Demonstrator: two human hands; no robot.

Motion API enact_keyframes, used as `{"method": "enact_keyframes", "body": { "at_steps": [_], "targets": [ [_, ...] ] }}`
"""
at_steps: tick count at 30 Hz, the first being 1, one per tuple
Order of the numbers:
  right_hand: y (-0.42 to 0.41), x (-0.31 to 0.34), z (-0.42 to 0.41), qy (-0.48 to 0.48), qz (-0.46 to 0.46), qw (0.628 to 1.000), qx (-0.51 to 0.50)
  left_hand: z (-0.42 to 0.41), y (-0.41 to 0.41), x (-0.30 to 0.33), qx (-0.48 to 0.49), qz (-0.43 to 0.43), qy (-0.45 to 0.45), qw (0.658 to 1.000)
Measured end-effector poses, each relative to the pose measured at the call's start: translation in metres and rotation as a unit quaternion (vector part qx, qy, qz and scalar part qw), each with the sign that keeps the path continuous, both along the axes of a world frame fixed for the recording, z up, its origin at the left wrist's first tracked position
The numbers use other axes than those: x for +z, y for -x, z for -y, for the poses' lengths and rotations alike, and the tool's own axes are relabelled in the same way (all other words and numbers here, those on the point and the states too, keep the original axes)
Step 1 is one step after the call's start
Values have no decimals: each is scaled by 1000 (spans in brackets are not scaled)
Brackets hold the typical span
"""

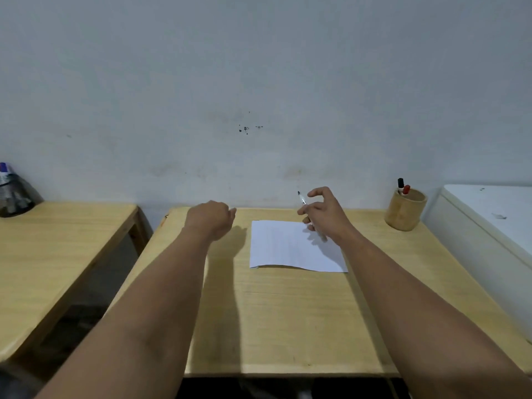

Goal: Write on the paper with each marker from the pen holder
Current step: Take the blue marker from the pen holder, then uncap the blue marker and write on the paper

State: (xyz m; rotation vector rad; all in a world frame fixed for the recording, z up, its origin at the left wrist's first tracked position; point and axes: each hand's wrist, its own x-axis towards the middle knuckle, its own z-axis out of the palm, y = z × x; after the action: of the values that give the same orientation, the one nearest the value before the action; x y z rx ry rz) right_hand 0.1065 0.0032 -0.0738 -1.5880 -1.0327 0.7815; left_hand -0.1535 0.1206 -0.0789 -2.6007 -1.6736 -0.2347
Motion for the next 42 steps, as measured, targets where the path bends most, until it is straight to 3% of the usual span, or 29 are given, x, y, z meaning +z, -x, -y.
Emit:
{"method": "enact_keyframes", "body": {
  "at_steps": [4,7,9,14,17,22,24,26,28,31,35,38,40,42],
  "targets": [
    [-3,-5,-11,-32,-161,986,-18,1,-16,-39,-3,-125,10,992],
    [-10,-9,-19,-40,-271,961,-21,-3,-17,-60,-5,-132,-16,991],
    [-13,-15,-23,-54,-285,957,-23,-6,-15,-66,-9,-120,-35,992],
    [-5,-29,-25,-82,-193,975,-74,-7,-14,-63,-3,-105,-30,994],
    [4,-37,-19,-108,-109,987,-54,-5,-12,-55,27,-80,-8,996],
    [15,-49,-8,-108,67,992,2,0,-2,-46,13,33,-64,997],
    [20,-55,0,-59,217,974,31,12,-2,-49,-71,78,-115,988],
    [27,-65,9,12,360,930,72,29,-5,-56,-145,87,-134,976],
    [35,-75,19,79,418,895,135,50,-8,-63,-180,110,-100,972],
    [35,-95,34,92,428,882,176,72,-6,-76,-185,154,-34,970],
    [25,-99,45,67,417,889,179,80,-1,-89,-200,112,41,972],
    [28,-92,42,43,403,901,154,81,-1,-90,-201,107,45,973],
    [34,-85,35,-11,344,934,99,81,0,-91,-201,107,43,973],
    [44,-78,22,-65,197,978,33,80,1,-91,-201,110,42,972]
  ]
}}
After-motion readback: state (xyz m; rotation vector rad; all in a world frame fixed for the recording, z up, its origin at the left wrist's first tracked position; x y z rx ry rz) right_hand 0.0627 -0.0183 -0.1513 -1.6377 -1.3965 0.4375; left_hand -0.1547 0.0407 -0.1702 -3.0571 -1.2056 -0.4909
